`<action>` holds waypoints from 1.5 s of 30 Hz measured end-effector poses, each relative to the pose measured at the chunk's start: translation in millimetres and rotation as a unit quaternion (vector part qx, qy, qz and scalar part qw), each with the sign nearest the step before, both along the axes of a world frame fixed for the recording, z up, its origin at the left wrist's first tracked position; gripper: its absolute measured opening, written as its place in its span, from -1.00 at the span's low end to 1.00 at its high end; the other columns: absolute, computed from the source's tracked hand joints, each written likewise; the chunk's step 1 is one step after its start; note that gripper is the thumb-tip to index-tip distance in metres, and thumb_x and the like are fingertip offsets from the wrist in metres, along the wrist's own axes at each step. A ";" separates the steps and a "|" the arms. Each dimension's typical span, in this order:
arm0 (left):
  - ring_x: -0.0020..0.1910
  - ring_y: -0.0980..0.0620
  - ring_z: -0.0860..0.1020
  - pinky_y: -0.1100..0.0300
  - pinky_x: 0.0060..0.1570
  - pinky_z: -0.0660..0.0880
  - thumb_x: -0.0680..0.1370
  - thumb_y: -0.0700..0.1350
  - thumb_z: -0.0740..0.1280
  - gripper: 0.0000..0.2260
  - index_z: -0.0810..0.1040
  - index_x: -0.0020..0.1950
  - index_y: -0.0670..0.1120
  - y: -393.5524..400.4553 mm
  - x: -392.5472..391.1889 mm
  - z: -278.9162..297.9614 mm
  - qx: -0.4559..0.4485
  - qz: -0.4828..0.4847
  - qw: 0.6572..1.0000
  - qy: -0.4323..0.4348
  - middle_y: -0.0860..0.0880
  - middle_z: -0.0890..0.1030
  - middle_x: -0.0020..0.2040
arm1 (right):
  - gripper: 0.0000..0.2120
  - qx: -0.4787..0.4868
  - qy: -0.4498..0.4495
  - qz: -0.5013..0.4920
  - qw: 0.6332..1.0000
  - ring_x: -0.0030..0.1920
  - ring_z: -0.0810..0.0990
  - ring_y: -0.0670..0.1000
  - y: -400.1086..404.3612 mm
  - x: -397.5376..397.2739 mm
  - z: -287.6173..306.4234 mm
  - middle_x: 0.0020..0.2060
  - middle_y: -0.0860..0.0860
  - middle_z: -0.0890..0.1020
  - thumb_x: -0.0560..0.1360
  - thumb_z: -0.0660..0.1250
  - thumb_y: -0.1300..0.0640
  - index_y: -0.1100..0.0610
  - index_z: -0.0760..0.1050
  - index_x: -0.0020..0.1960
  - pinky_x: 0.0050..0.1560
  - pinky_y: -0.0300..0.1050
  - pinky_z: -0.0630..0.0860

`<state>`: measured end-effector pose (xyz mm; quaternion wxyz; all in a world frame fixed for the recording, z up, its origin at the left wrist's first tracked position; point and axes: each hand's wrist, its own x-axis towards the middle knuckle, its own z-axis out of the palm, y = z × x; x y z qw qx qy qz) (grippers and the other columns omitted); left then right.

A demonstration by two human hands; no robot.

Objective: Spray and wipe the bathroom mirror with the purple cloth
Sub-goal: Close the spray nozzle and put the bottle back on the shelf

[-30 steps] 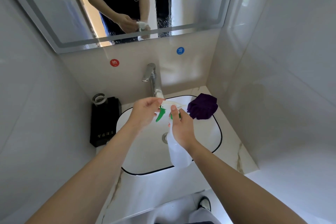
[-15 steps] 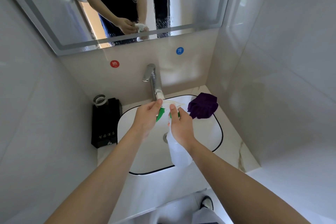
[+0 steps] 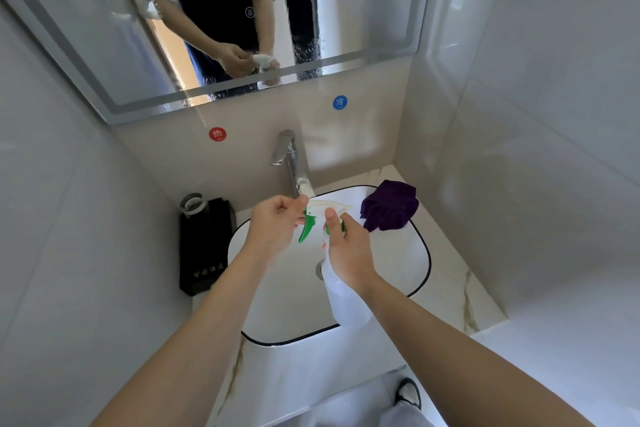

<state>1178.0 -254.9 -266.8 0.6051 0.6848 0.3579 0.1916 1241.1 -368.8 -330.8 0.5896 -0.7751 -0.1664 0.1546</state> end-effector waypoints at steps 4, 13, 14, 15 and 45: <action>-0.31 0.17 0.67 0.09 0.06 0.59 0.62 -0.15 0.44 -0.81 0.60 -0.19 -0.15 6.0 -0.7 -2.7 0.014 0.000 1.000 -0.007 0.06 0.70 -0.33 | -0.41 -0.002 0.011 0.000 1.000 -0.24 0.62 0.21 4.9 1.8 -1.2 -0.32 0.14 0.61 0.50 0.07 -0.48 0.04 0.44 -0.24 -0.07 0.21 0.59; -0.28 0.18 0.68 0.13 0.00 0.54 0.63 -0.18 0.41 -0.91 0.62 -0.06 -0.16 7.7 -3.7 -4.2 -0.028 0.001 1.000 -0.003 0.00 0.72 -0.18 | -0.49 -0.003 0.024 0.022 0.999 -0.24 0.64 0.18 8.0 8.3 -7.8 -0.37 0.05 0.58 0.51 0.09 -0.46 -0.06 0.42 -0.27 -0.06 0.21 0.59; -0.26 0.17 0.68 0.12 0.02 0.55 0.64 -0.16 0.40 -0.89 0.62 -0.05 -0.17 6.8 -4.1 -5.1 -0.034 -0.002 0.999 -0.002 0.00 0.72 -0.18 | -0.51 -0.002 0.024 0.022 0.999 -0.24 0.64 0.18 7.2 8.1 -8.4 -0.38 0.03 0.57 0.52 0.10 -0.45 -0.08 0.41 -0.28 -0.06 0.20 0.59; -0.23 0.14 0.68 0.10 0.04 0.58 0.64 -0.14 0.40 -0.87 0.63 -0.04 -0.19 5.8 -4.6 -6.8 -0.036 -0.004 0.999 -0.001 0.00 0.72 -0.18 | -0.52 -0.002 0.025 0.019 0.999 -0.24 0.64 0.19 6.2 7.7 -8.5 -0.37 0.04 0.57 0.52 0.10 -0.44 -0.09 0.41 -0.28 -0.06 0.20 0.59; 0.45 -0.09 0.40 -0.12 0.44 0.38 0.35 -0.02 0.57 -0.19 0.32 0.55 0.10 -200.6 -26.3 -99.7 0.209 -0.127 0.946 0.215 0.03 0.46 0.45 | -0.68 0.098 0.064 -0.242 0.963 -0.08 0.67 -0.18 -190.6 -28.5 -5.4 -0.06 -0.03 0.71 0.64 0.33 -0.02 0.20 0.62 0.23 -0.11 -0.43 0.51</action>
